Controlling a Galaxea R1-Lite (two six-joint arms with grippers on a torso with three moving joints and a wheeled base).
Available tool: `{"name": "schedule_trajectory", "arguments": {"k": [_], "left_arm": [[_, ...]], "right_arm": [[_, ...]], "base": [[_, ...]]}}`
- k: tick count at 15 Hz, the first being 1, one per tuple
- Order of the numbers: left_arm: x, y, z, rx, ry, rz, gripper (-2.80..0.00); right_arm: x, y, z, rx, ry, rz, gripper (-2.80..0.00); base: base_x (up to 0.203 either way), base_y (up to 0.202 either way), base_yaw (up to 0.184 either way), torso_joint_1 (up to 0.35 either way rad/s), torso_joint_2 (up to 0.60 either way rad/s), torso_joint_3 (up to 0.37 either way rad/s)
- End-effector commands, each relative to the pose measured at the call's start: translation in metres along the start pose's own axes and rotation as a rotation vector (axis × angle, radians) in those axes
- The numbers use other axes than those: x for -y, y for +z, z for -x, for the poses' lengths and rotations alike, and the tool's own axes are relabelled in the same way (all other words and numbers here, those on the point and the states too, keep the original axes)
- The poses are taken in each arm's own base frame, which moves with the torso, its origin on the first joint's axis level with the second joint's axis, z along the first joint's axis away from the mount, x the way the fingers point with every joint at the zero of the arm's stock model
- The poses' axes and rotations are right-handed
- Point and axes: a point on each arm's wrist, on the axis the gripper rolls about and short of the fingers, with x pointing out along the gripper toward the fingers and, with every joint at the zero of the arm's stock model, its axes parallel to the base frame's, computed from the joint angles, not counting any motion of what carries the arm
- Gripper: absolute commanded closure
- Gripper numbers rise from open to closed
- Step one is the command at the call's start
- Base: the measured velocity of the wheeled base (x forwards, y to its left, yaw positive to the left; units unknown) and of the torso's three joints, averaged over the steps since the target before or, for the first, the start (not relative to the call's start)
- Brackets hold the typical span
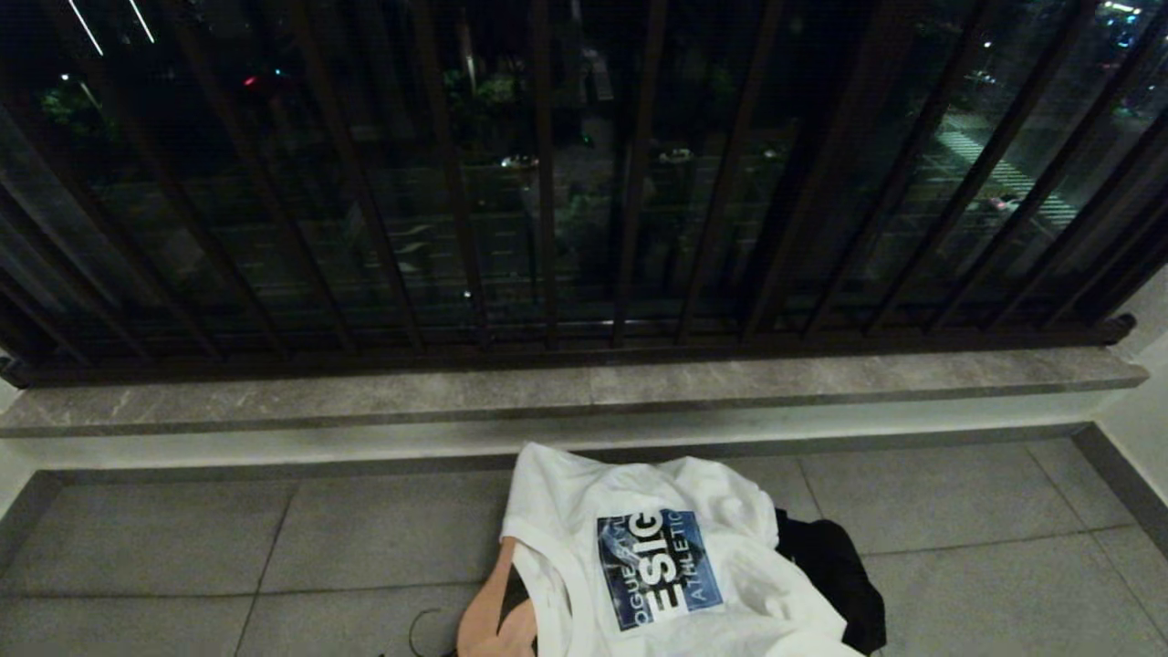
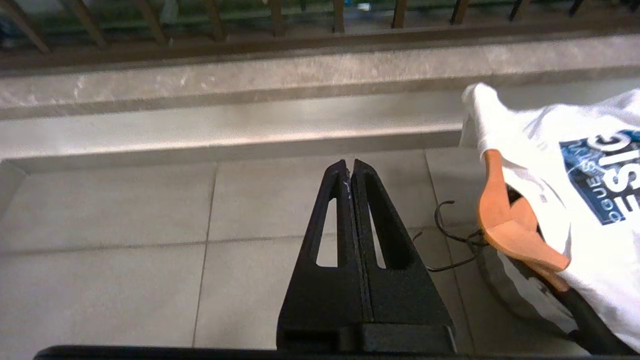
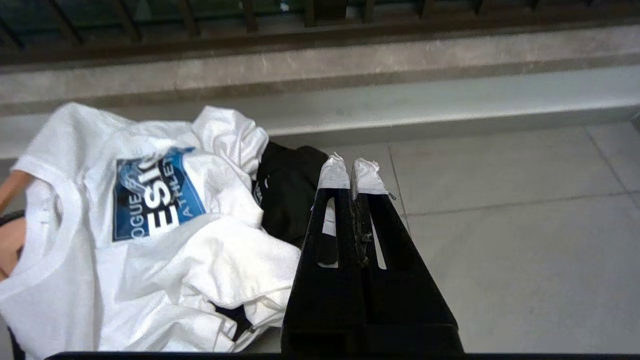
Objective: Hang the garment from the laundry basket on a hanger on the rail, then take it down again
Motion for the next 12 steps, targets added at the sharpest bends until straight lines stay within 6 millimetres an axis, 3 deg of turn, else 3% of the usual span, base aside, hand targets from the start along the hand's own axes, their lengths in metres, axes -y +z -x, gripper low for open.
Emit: {"name": "schedule_trajectory", "arguments": {"k": [1,12], "left_arm": [[0.0000,-0.0004,-0.0001,0.000,0.000,0.000,0.00],[0.0000,-0.0004,-0.0001,0.000,0.000,0.000,0.00]], "right_arm": [[0.0000,0.0002,0.0000,0.001,0.000,-0.001,0.00],[0.0000,0.0000,0.0000,0.000,0.000,-0.001,0.00]], "base": [[0.000,0.000,0.000,0.002,0.00,-0.193],[0.000,0.000,0.000,0.002,0.00,-0.191]]}}
